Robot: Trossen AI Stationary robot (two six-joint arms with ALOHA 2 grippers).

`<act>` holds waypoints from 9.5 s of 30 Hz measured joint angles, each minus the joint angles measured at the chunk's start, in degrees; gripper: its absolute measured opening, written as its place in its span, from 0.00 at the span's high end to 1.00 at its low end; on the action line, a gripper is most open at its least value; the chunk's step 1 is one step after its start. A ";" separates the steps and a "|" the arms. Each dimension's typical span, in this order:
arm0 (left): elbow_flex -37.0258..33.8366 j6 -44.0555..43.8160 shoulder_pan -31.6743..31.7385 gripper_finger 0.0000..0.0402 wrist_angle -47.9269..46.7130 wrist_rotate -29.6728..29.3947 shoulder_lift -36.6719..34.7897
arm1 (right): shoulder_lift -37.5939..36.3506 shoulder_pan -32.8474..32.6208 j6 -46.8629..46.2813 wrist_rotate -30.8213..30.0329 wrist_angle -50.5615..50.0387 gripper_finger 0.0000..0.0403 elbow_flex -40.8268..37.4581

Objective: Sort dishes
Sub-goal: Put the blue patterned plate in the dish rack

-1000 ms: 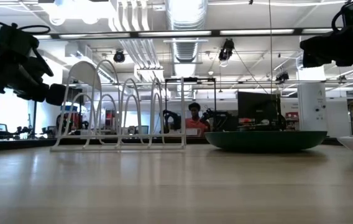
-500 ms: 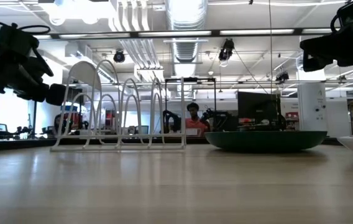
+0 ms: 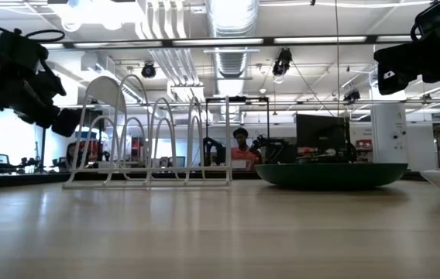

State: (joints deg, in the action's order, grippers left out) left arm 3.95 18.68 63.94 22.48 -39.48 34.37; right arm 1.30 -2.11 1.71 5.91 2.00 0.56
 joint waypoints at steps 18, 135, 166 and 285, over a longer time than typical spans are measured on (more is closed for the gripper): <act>0.00 1.39 -4.81 1.00 19.54 -12.65 -5.75 | 0.00 0.00 -1.66 -0.04 0.00 0.98 0.00; 83.28 -41.31 -65.63 1.00 -1.33 82.56 81.70 | 19.04 -0.02 -21.24 -11.87 -25.83 0.98 18.82; 97.08 -27.15 -70.02 1.00 -45.49 16.90 86.79 | 18.00 0.00 -35.32 -21.05 -38.21 0.98 23.37; 110.99 -25.67 -68.01 1.00 -64.98 39.06 101.33 | 28.48 -0.02 -42.57 -26.37 -36.01 0.98 13.53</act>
State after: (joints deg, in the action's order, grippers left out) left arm 114.93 -6.99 -4.06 -42.51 -0.43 135.70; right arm 29.78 -2.13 -40.86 -20.45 -34.01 14.09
